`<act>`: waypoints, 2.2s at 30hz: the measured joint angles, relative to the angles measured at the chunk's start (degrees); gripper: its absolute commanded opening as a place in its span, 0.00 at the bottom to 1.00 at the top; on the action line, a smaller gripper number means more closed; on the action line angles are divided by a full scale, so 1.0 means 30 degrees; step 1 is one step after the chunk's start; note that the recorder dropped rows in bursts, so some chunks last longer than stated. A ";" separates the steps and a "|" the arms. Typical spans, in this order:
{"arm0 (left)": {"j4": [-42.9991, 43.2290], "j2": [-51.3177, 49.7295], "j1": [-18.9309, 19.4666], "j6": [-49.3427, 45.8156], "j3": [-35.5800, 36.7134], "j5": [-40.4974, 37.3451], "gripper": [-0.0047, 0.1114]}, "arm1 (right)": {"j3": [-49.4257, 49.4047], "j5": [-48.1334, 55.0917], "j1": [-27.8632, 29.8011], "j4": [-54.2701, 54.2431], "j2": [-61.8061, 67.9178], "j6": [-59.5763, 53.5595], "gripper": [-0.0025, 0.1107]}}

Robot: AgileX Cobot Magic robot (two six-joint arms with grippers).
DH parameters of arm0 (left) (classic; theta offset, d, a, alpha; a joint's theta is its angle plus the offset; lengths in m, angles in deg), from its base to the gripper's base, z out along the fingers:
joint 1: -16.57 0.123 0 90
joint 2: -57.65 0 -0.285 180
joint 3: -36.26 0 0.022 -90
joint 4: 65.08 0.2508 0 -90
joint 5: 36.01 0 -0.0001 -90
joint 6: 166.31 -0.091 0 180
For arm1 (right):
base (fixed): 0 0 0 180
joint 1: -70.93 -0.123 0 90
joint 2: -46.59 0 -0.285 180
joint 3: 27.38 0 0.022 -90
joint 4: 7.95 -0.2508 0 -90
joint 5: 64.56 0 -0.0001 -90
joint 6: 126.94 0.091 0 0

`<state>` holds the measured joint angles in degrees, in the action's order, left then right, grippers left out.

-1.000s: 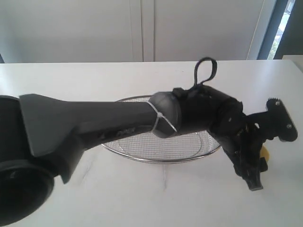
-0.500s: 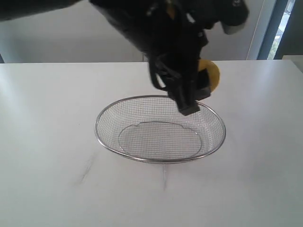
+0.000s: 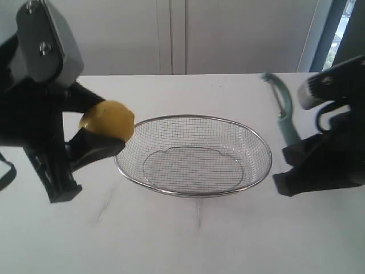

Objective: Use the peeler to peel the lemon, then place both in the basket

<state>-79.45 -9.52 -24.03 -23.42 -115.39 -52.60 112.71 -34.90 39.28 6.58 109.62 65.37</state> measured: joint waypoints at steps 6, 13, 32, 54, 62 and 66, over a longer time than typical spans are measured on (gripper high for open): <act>-0.0194 0.0086 0.0115 -0.0074 0.1602 0.0655 0.04 | 0.2219 -0.0338 0.0000 -0.5140 0.4865 -0.6180 0.02; -0.0885 0.0086 0.0149 0.0620 0.1606 0.2358 0.04 | 0.2792 -0.3418 0.0000 -0.7068 0.7701 -0.7308 0.02; -0.1843 0.0086 0.0149 0.0917 0.1606 0.3300 0.04 | 0.2798 -0.0856 -0.1843 -1.9864 0.8309 -1.7070 0.02; -0.1843 -0.1296 0.0149 0.0917 0.1606 0.4477 0.04 | 0.2798 0.0631 -0.1844 -2.7129 1.0456 -2.0790 0.02; -0.1843 -0.1800 0.0149 0.1007 0.1606 0.4598 0.04 | 0.2798 0.1463 -0.1844 -2.8176 1.0608 -2.0790 0.02; -0.1843 -0.2185 0.0104 0.1183 0.1606 0.4719 0.04 | 0.2798 0.1646 -0.1844 -2.8363 1.0608 -2.0819 0.02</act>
<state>-84.98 -16.08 -23.72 -19.88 -110.58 -38.44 121.11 -29.97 33.75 -78.50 141.44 2.91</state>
